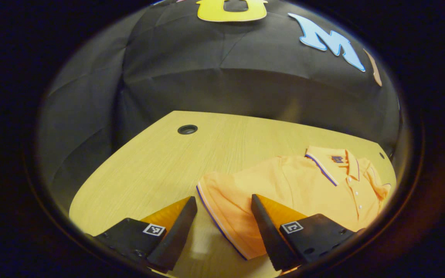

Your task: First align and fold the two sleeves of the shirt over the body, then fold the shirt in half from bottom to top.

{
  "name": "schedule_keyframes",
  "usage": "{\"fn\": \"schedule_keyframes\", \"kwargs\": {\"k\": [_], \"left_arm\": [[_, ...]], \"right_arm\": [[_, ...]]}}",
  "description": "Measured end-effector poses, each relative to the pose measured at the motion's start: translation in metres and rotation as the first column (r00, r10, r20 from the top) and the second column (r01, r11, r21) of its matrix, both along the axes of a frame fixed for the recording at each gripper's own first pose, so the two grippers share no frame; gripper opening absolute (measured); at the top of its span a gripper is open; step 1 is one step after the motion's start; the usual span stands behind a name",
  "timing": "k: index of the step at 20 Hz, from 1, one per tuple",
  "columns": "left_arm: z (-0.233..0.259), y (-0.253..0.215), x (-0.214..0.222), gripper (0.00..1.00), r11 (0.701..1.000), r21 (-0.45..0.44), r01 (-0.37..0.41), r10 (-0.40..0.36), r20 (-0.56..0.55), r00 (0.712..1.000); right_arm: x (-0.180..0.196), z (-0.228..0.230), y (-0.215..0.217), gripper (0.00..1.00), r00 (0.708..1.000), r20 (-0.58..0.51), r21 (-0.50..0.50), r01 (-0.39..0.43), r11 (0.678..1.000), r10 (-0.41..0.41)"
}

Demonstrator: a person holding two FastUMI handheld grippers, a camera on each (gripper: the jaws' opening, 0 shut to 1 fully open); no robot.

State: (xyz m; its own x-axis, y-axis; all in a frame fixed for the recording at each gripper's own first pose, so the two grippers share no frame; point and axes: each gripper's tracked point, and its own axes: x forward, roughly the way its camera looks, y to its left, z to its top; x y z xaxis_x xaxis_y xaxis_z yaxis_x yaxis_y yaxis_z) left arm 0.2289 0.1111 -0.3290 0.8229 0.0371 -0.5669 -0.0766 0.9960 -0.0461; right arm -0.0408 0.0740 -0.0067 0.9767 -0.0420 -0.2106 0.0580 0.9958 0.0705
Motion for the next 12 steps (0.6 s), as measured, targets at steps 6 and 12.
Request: {"fn": "schedule_keyframes", "kwargs": {"k": [6, 12], "left_arm": [[-0.002, -0.008, 0.009, 0.57, 0.999, 0.018, 0.026, -0.026, 0.006, 1.0], [0.015, -0.034, 0.014, 0.1, 0.991, 0.08, 0.109, -0.11, 0.014, 0.994]], "right_arm": [[-0.009, -0.017, -0.003, 0.96, 1.0, 0.001, 0.049, -0.01, 0.999, 0.01], [-0.015, -0.026, -0.007, 0.96, 1.0, -0.019, 0.093, 0.017, 0.996, -0.015]]}}
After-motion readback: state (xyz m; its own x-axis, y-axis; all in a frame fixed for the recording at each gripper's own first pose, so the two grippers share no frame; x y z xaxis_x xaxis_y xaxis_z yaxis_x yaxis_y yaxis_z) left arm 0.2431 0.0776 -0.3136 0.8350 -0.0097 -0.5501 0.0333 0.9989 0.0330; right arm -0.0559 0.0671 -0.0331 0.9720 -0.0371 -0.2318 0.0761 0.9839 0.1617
